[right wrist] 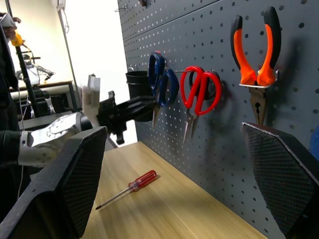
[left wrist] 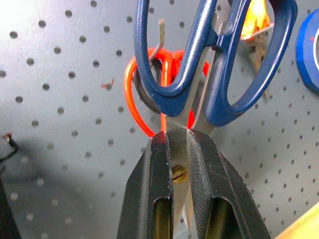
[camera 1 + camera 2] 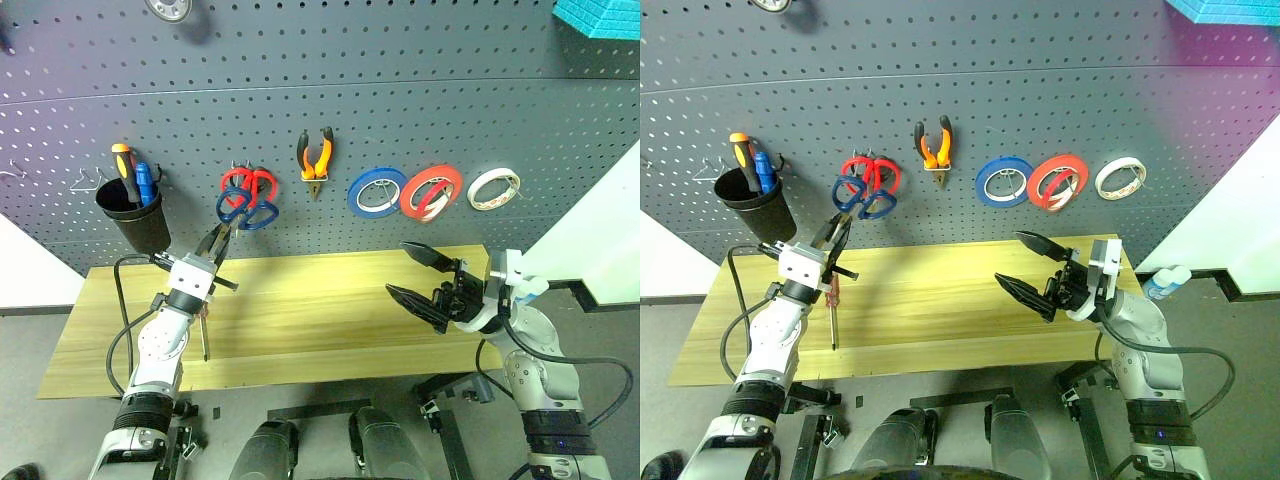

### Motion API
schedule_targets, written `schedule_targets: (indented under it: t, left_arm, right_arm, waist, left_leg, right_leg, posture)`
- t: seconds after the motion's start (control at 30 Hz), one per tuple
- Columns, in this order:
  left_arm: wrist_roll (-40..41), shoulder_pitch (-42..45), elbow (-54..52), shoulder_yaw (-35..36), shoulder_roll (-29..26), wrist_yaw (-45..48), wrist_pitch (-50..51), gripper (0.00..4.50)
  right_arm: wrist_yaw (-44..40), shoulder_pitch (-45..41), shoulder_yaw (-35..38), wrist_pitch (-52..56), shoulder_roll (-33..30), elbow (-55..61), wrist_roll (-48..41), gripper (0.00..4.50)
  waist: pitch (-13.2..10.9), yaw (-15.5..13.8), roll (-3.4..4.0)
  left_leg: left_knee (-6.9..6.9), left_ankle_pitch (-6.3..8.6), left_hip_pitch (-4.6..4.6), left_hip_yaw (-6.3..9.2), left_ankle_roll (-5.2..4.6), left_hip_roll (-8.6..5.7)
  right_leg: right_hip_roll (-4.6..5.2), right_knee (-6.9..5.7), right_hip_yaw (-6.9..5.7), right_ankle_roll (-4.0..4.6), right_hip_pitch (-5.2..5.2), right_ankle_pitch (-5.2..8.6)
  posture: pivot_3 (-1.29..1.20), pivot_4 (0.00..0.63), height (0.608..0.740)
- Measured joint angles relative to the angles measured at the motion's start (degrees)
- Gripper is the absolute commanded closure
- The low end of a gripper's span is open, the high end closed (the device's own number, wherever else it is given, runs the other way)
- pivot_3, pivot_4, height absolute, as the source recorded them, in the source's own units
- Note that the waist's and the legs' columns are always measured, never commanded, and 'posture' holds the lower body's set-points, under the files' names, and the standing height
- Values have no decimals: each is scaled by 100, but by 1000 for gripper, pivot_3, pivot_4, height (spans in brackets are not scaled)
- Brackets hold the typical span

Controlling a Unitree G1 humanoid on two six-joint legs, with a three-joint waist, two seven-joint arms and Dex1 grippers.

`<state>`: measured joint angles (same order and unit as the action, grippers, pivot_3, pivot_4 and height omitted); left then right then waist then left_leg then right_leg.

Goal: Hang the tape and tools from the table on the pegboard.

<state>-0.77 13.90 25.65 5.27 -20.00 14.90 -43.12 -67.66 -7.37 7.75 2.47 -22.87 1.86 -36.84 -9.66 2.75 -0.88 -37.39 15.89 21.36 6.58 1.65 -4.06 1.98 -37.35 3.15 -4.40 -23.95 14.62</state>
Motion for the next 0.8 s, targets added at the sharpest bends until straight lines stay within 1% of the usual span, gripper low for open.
schedule_targets:
  t: [0.13, 0.4, 0.8]
  left_arm:
    - [2, -16, -203, 1, -1, -25, 229, 4353]
    - [22, -154, -934, 3, 39, -45, 912, 4353]
    - [171, -39, -1356, 10, 81, -39, 1997, 4353]
  right_arm:
    - [-38, 7, 0, -101, 1, -45, 29, 0]
    - [-77, 16, 1, -221, 3, -160, 71, 0]
    - [-22, 17, 1, -224, -1, -160, 76, 0]
  waist:
    - [0, -6, 0]
    - [0, -4, 0]
    - [0, -6, 0]
  left_leg:
    - [-1, 0, 0, 0, 0, 0]
    - [0, 0, 0, 0, 0, 0]
    - [-1, 0, 0, 0, 0, 0]
  right_leg:
    - [0, 0, 0, 0, 0, 0]
    - [0, -1, 0, 0, 0, 0]
    - [0, 0, 0, 0, 0, 0]
  posture:
    - [-137, 133, 740]
    - [-138, 132, 740]
    - [-139, 140, 740]
